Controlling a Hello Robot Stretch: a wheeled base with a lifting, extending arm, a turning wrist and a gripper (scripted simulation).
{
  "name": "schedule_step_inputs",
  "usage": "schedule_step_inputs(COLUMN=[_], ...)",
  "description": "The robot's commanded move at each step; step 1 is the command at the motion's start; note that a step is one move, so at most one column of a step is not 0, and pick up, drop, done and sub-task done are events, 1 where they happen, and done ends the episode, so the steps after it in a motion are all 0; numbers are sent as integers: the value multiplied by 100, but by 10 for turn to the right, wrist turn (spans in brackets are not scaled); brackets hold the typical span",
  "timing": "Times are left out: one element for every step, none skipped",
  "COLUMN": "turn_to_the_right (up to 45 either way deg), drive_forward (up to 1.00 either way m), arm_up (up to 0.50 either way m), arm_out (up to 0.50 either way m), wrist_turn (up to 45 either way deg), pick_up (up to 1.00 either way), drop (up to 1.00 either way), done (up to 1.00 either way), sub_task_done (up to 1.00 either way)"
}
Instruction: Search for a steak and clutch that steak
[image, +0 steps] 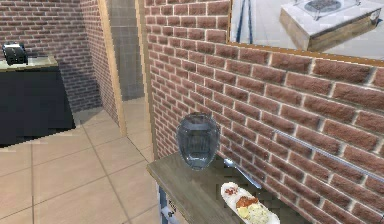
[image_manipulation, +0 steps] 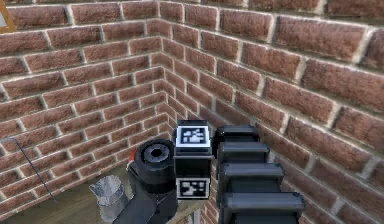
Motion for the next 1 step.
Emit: schedule_step_inputs(turn_to_the_right=[0], drive_forward=[0], arm_up=[0], arm_out=[0], wrist_turn=[450], pick_up=[0], drop=[0], done=[0], sub_task_done=[0])
